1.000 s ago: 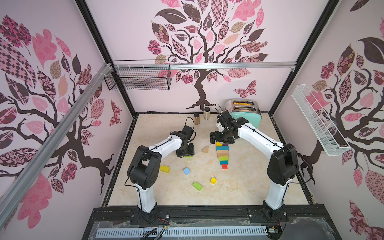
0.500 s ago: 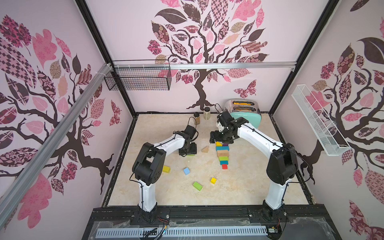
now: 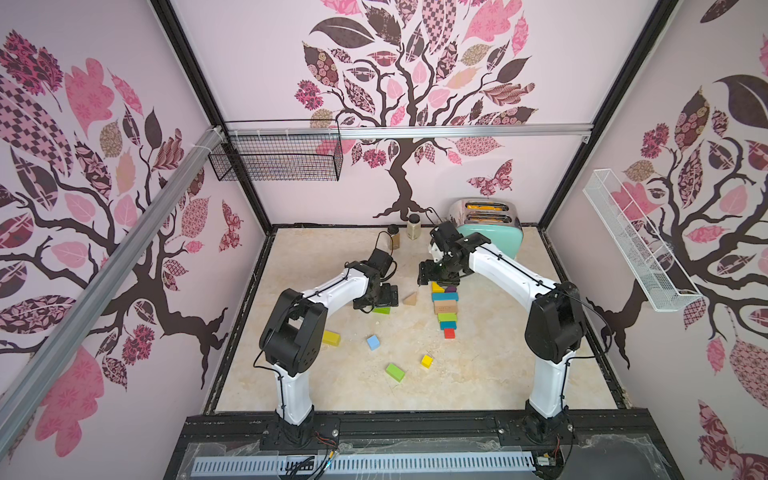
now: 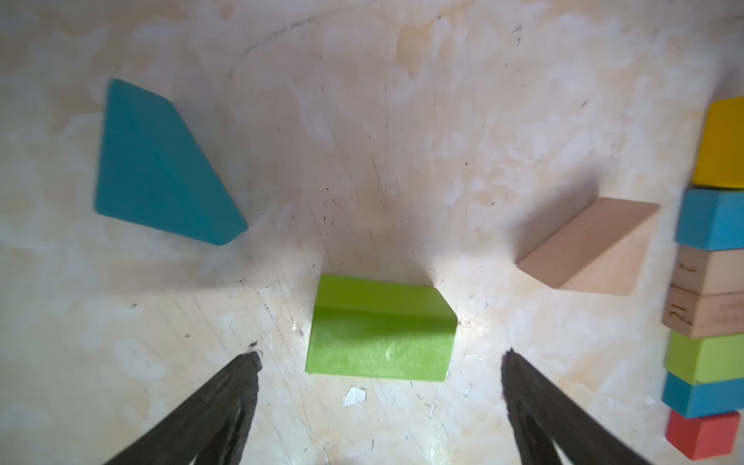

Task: Assemble a carrot with building blocks
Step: Place the building block at the center of the board, then move the building block to the center of the board.

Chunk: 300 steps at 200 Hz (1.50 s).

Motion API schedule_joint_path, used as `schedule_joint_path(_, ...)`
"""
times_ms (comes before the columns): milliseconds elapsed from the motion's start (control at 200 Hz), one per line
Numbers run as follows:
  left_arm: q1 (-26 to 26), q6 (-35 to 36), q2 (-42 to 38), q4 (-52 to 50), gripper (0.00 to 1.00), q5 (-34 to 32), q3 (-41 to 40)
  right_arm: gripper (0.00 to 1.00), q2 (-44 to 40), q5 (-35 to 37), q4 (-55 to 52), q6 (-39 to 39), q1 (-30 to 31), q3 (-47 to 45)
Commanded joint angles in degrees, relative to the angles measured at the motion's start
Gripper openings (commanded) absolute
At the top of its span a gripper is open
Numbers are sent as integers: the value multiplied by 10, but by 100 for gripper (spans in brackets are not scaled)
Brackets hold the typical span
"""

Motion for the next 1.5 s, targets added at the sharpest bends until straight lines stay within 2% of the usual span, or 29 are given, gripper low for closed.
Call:
schedule_joint_path(0, 20, -10, -78, 6, 98, 3, -24, 73, 29, -11, -7, 14, 22, 41)
schedule_joint_path(185, 60, -12, -173, 26, 98, 51, -86, 75, 97, -6, 1, 58, 41, 71)
schedule_joint_path(350, 65, -3, -213, 13, 98, 69, -112, 77, 136, 26, 16, 98, 40, 79)
schedule_joint_path(490, 65, 1, -238, 14, 98, 75, -134, 76, 167, 27, 19, 130, 41, 101)
schedule_joint_path(590, 68, 6, -249, 8, 98, 78, -138, 73, 186, 27, 13, 146, 41, 111)
schedule_joint_path(680, 70, 8, -257, 4, 98, 79, -141, 63, 193, 10, 27, 160, 41, 106)
schedule_joint_path(730, 70, 9, -262, 3, 98, 78, -144, 61, 196, 7, 29, 166, 45, 108)
schedule_joint_path(1030, 72, 11, -285, -1, 98, 79, -161, 58, 208, -19, 38, 201, 55, 114)
schedule_joint_path(1260, 72, 14, -298, -2, 98, 77, -170, 49, 217, -36, 56, 230, 58, 123)
schedule_joint_path(1496, 73, 17, -305, -3, 98, 75, -178, 49, 227, -47, 64, 251, 62, 130)
